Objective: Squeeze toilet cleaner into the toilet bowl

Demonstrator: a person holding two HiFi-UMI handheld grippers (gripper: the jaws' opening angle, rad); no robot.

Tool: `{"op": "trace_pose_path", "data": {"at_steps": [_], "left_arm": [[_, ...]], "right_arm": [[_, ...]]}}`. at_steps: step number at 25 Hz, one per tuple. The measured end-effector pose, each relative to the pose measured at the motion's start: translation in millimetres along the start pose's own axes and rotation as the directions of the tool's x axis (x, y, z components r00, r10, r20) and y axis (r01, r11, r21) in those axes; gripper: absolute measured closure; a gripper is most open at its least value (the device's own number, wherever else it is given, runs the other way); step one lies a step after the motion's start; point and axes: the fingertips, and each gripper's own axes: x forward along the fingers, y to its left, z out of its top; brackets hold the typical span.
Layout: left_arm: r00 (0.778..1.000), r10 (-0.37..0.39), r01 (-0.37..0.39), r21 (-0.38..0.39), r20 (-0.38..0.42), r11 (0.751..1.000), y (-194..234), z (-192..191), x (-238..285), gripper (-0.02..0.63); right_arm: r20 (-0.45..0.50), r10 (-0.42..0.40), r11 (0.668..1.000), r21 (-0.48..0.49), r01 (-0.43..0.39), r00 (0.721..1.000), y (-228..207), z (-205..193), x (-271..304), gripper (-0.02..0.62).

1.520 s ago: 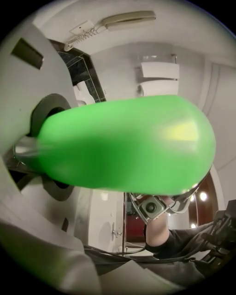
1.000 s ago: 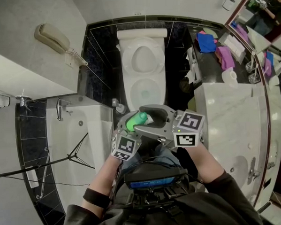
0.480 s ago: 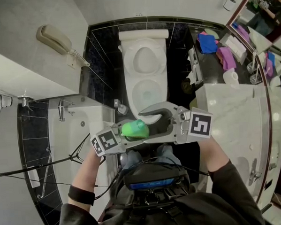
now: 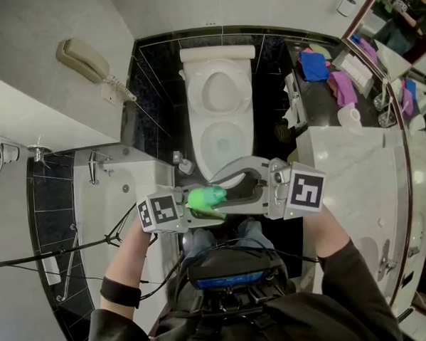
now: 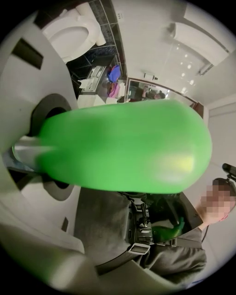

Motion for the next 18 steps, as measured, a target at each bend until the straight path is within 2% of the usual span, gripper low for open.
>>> {"op": "trace_pose_path", "data": {"at_steps": [1, 4, 6, 8, 10, 12, 14, 16, 18], "left_arm": [[1.0, -0.004, 0.004, -0.001, 0.004, 1.0, -1, 1, 1, 0.414], [1.0, 0.0, 0.0, -0.004, 0.012, 1.0, -3, 1, 3, 0.414], [0.999, 0.034, -0.034, -0.006, 0.009, 0.999, 1, 0, 4, 0.414], [0.993, 0.115, -0.115, -0.003, 0.003, 0.993, 11, -3, 3, 0.414], [0.972, 0.234, -0.234, 0.01, -0.008, 0.972, 27, -7, 2, 0.414], [0.936, 0.351, -0.35, 0.027, -0.021, 0.936, 42, -13, 1, 0.414], [0.891, 0.454, -0.452, 0.041, -0.027, 0.891, 55, -19, -1, 0.414], [0.83, 0.556, -0.555, 0.045, -0.03, 0.831, 67, -28, -5, 0.414], [0.753, 0.658, -0.656, 0.047, -0.033, 0.753, 79, -39, -10, 0.414]], "right_arm": [[0.003, -0.001, 1.0, 0.0, 0.001, 1.0, 1, 1, 0, 0.433], [0.012, -0.015, 0.999, 0.032, 0.015, 1.0, 1, 1, 0, 0.439], [0.007, -0.035, 0.997, 0.065, 0.035, 0.999, -1, -2, 0, 0.437], [-0.009, -0.064, 0.993, 0.103, 0.065, 0.998, -4, -7, 0, 0.436], [-0.022, -0.098, 0.983, 0.156, 0.101, 0.995, -8, -14, -1, 0.436], [-0.027, -0.135, 0.967, 0.214, 0.138, 0.99, -12, -22, -3, 0.436], [-0.039, -0.172, 0.947, 0.268, 0.176, 0.984, -15, -29, -4, 0.436], [-0.055, -0.202, 0.924, 0.319, 0.209, 0.978, -18, -36, -4, 0.436], [-0.067, -0.234, 0.901, 0.361, 0.242, 0.97, -22, -43, -4, 0.435]]}}
